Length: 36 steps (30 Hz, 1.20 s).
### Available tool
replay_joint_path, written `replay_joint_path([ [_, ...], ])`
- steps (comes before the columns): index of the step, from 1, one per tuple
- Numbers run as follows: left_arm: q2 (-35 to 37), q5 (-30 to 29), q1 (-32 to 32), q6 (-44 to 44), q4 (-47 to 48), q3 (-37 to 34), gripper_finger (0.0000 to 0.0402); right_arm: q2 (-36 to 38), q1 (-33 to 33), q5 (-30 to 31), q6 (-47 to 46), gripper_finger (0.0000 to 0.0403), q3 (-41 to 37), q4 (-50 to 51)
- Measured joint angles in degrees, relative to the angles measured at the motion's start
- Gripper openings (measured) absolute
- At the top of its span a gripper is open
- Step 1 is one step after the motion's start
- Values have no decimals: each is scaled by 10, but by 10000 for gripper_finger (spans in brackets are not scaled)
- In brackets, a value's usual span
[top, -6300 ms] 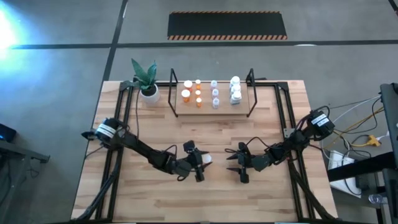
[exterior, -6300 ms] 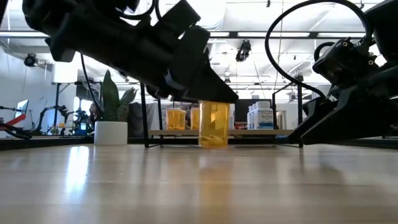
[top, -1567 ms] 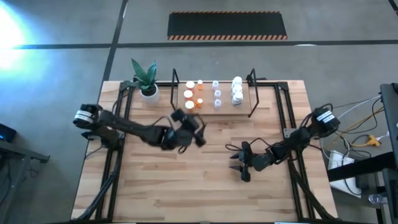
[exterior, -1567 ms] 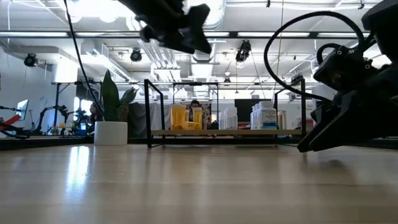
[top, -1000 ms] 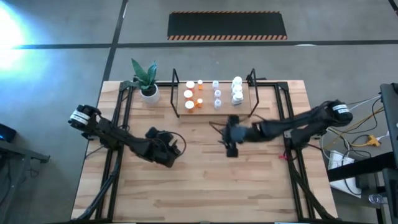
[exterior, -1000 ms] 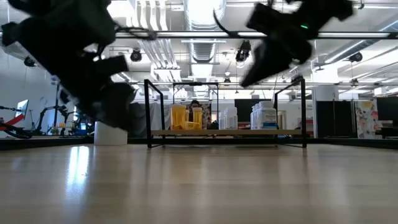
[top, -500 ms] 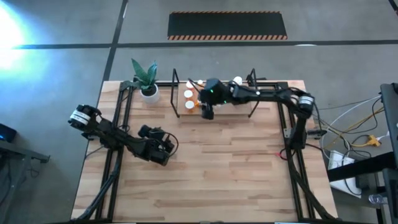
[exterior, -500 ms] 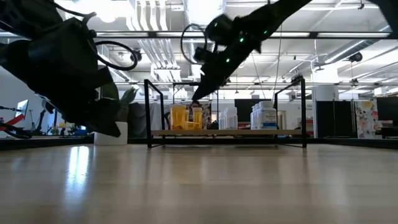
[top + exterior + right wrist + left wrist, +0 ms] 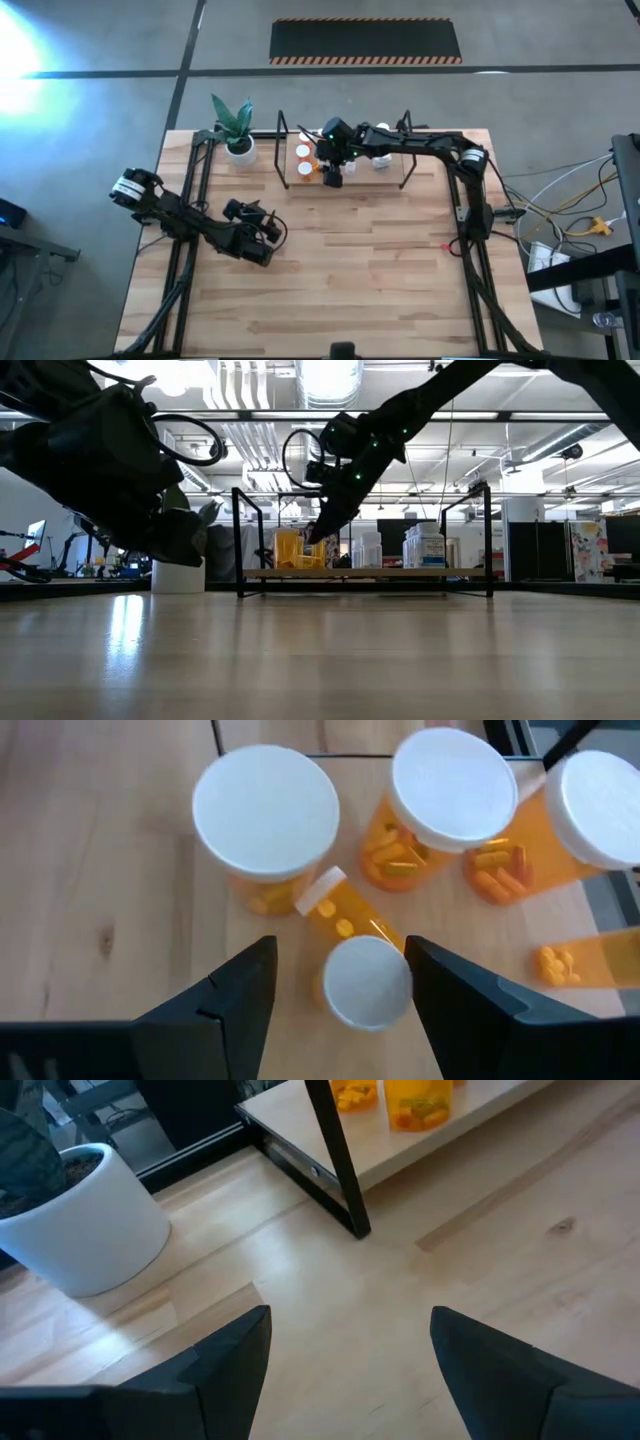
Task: Pick and place medicine bottles onto shelf by color
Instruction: Remove the small orange pill bottle from the shelf
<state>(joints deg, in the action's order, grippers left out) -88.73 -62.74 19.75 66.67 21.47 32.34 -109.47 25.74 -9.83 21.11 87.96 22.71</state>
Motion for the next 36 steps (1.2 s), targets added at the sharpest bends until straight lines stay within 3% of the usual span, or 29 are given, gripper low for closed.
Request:
replay_joint_path([
  [14, 0, -2, 0, 0, 0, -1, 257, 16, -16, 4, -5, 94, 0, 60],
  [18, 0, -2, 0, 0, 0, -1, 257, 26, -46, -19, -1, 101, 0, 100],
  [23, 0, -2, 0, 1, 0, -1, 257, 27, -95, -102, -16, 123, -18, 114],
  [31, 0, -2, 0, 1, 0, -1, 257, 27, -160, -116, -48, 103, -125, -10],
  [36, 0, -2, 0, 2, -2, -1, 258, 30, -166, -117, -67, 118, -151, -49],
])
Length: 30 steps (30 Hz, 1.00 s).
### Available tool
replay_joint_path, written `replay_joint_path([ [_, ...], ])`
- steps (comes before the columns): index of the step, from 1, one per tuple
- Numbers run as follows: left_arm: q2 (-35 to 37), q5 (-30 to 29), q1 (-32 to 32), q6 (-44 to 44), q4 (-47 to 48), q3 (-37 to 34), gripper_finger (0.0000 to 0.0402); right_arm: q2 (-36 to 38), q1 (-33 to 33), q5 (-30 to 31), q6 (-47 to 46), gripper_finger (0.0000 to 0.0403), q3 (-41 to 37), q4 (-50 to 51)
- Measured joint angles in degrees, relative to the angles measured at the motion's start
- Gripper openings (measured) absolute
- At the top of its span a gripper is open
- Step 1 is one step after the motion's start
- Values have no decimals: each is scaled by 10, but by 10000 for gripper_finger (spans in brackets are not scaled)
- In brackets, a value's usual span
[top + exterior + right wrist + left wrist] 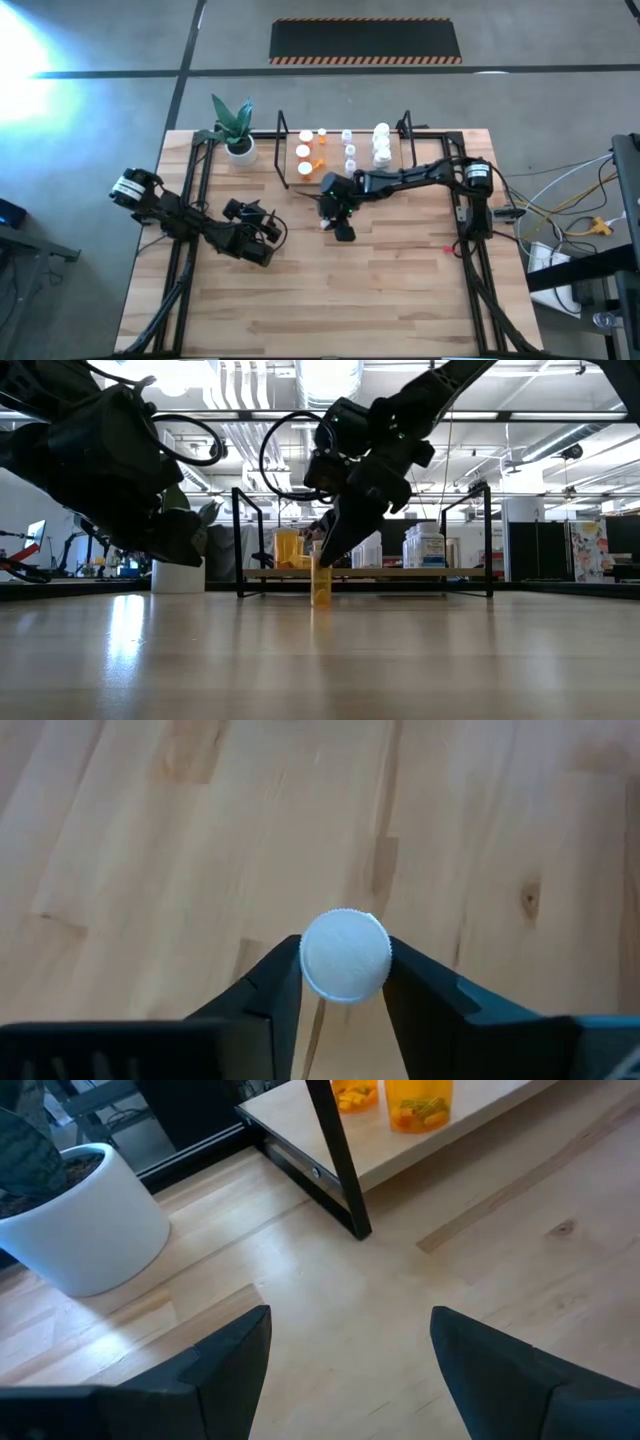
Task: Pick and place medicine bottles onto shelf by color
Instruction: Remove the small orange pill bottle from the shelf
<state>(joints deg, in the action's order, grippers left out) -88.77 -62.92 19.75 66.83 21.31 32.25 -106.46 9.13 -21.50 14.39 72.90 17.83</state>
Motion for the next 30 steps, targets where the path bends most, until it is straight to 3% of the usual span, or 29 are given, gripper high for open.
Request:
replay_joint_path([
  [10, 0, 0, 0, 0, -14, 0, 258, -1, -2, 1, 41, 191, -5, 5],
  [17, 0, 0, 0, 0, -17, 0, 258, 6, 1, 20, 112, 242, 58, 122],
  [21, 0, 0, 0, 0, -17, 0, 258, 9, 11, 94, 171, 242, 115, 187],
  [25, 0, 0, 0, 0, -18, 0, 258, 11, 38, 163, 229, 227, 155, 190],
  [30, 0, 0, 0, 0, -19, 0, 258, 11, 96, 186, 268, 206, 167, 165],
])
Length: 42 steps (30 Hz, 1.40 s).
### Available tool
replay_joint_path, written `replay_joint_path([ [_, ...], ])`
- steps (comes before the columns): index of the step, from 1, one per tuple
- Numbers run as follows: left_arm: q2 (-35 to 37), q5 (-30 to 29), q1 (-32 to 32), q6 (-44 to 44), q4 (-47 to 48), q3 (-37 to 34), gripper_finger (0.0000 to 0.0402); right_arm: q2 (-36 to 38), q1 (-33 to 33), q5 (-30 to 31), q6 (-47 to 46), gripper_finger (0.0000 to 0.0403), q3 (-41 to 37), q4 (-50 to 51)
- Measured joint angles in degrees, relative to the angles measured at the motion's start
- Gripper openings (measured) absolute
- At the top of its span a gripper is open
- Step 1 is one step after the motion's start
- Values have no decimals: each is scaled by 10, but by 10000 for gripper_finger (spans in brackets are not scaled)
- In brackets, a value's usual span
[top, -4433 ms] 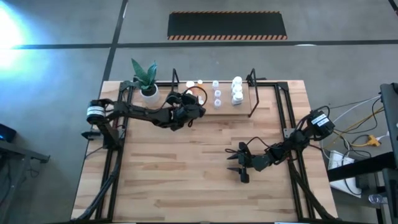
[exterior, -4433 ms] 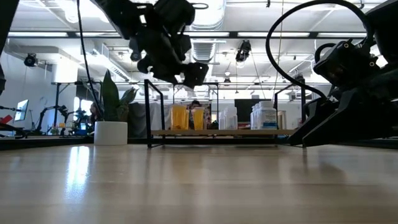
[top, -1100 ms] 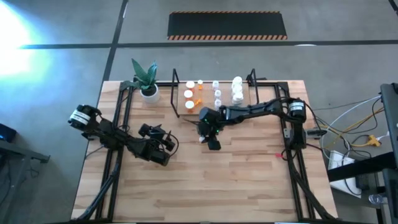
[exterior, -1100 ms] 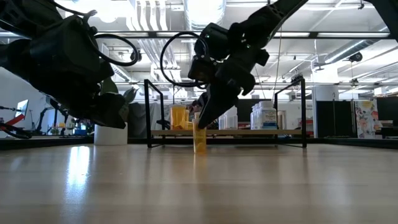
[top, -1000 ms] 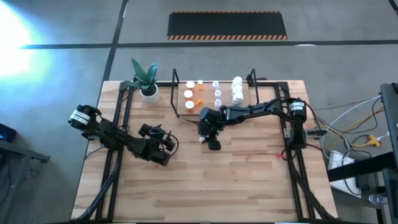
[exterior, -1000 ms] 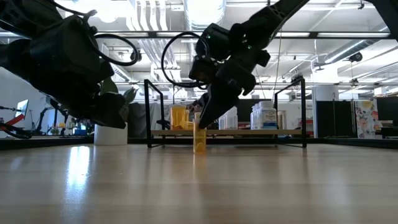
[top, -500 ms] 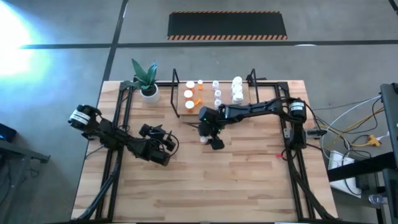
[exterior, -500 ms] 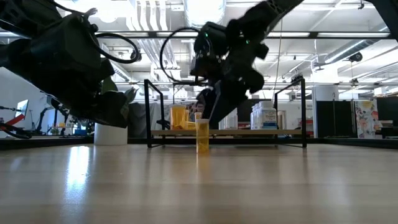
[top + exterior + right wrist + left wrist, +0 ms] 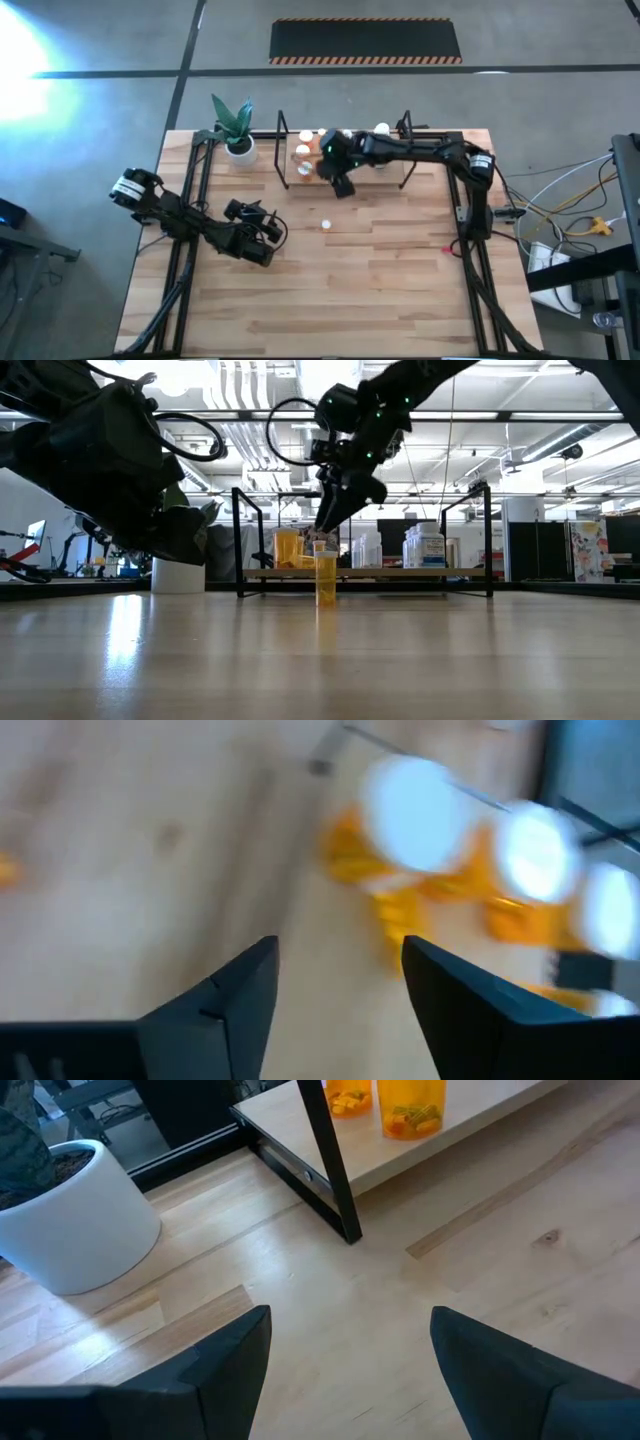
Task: Pick and place medicine bottles onto shelf by color
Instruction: Remove the small orange pill bottle from the shelf
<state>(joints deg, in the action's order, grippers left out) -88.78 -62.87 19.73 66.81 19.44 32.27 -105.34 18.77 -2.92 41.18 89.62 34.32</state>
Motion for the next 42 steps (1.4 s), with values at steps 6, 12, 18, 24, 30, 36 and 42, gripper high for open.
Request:
replay_joint_path([
  [6, 0, 0, 0, 0, -3, 0, 258, -15, 60, -48, 7, 185, -4, -64],
  [12, 0, -2, 0, -1, -9, 0, 258, -66, 75, -61, 34, 168, 31, -66],
  [18, 0, -3, 0, -2, -10, 0, 258, -118, 87, -61, 39, 155, 99, -10],
  [24, 0, -3, 0, -2, -10, 0, 258, -162, 90, -63, 54, 141, 147, 41],
  [30, 0, -5, 0, -2, -10, 0, 258, -186, 90, -64, 60, 118, 199, 107],
  [36, 0, -5, 0, -2, -10, 0, 258, -177, 90, -65, 48, 83, 220, 165],
  [42, 0, -5, 0, -1, -10, 0, 258, -146, 93, -65, 13, 88, 205, 201],
])
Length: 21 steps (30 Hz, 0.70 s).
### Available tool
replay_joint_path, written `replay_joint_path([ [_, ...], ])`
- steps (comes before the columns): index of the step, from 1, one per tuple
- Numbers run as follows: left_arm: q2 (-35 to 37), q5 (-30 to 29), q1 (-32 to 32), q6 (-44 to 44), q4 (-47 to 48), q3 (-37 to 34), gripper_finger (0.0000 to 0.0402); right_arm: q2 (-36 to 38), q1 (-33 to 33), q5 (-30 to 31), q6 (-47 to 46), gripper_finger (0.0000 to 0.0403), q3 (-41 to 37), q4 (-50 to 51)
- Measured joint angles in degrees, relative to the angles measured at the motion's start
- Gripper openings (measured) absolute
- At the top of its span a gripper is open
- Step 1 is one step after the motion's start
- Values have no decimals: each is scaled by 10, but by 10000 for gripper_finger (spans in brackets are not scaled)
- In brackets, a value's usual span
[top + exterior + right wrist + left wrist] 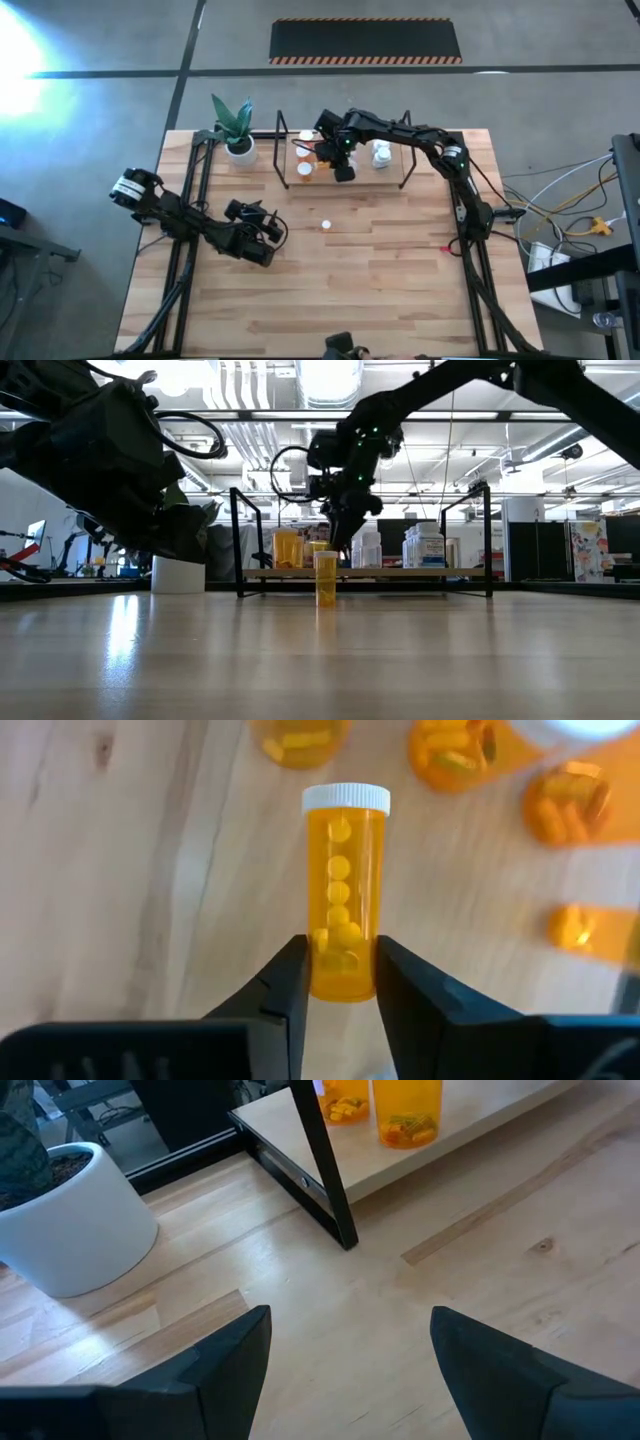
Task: Pick and place medicine bottles onto shelf by color
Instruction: Remove the small orange pill bottle from the shelf
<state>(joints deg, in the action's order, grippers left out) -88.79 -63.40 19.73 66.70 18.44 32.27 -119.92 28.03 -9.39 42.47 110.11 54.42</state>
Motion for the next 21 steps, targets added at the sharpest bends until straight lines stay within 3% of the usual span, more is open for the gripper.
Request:
replay_joint_path([
  [8, 0, -3, 0, -2, 0, 0, 258, 110, -4, -3, -76, 84, -92, -17],
  [11, 5, -5, 0, -54, -18, 4, 257, 166, -16, -49, -106, 84, -167, -63],
  [14, 9, -6, 0, -184, -88, 16, 257, 233, -30, -115, -143, 88, -268, -151],
  [21, 12, 58, -14, -598, -437, 13, 257, 377, -99, -128, -240, 90, -506, -400],
])
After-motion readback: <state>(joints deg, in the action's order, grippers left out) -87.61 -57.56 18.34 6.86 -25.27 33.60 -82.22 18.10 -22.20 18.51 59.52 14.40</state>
